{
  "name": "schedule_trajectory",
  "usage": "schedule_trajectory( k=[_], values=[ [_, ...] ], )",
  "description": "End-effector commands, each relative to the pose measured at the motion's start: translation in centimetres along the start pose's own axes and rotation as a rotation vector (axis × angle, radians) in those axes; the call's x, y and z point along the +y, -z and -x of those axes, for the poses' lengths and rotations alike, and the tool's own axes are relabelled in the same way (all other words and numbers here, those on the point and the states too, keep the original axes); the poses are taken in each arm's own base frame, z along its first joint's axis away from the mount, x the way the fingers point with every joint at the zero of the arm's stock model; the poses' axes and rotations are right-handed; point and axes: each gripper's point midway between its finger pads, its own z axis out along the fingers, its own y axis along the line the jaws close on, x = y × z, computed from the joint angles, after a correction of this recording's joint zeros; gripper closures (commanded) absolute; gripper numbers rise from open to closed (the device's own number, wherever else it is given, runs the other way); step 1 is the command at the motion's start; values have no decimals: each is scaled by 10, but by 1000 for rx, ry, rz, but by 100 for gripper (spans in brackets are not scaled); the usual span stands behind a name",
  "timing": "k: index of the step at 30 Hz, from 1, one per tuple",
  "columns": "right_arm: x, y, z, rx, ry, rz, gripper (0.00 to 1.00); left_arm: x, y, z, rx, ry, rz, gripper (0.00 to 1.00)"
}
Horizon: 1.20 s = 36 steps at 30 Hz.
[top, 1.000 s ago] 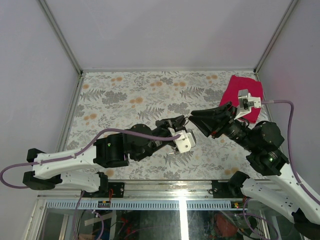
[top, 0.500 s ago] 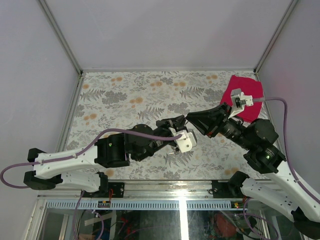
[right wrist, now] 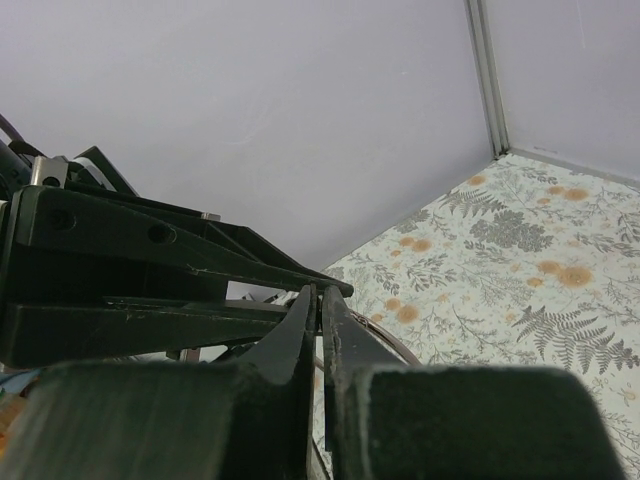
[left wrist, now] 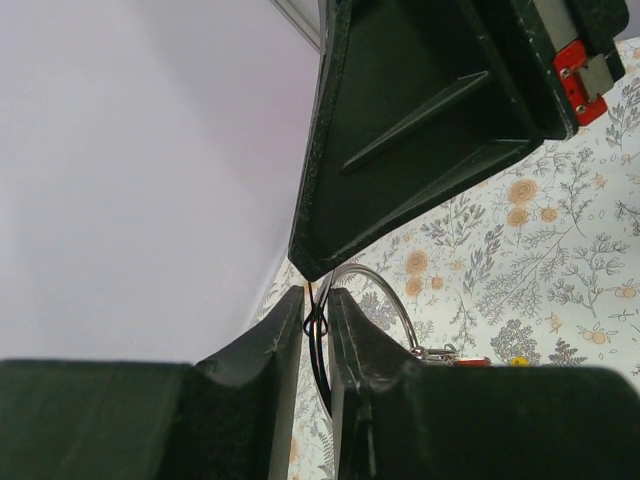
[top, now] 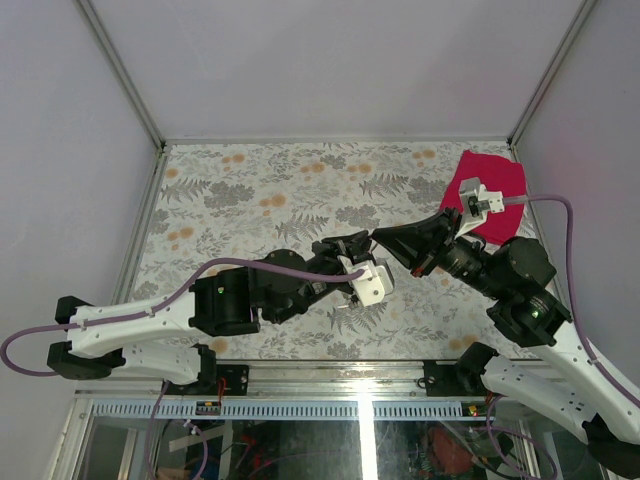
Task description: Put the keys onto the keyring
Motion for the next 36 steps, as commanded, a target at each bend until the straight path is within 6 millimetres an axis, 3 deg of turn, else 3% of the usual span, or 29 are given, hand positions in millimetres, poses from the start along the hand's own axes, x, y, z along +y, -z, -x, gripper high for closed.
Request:
schedule_trajectory(
  k=[1,16,20,28,31,33,36],
  values=[
    [18,2,28,-68,39,58,100,23,4,21,-63,48,78,83],
    [17,3,27,-69,38,52,100,21,4,23,-71,50,75,80],
    [17,3,27,-67,37,50,100,20,4,23,-72,51,75,83],
    [15,3,26,-67,37,40,100,21,5,25,-78,55,74,100],
    [15,4,28,-75,37,38,100,21,6,25,-78,54,74,100],
    [16,5,32,-87,42,34,93,20,5,25,-77,54,73,100],
    [15,9,37,-111,47,18,72,21,6,24,-73,53,75,100]
  ],
)
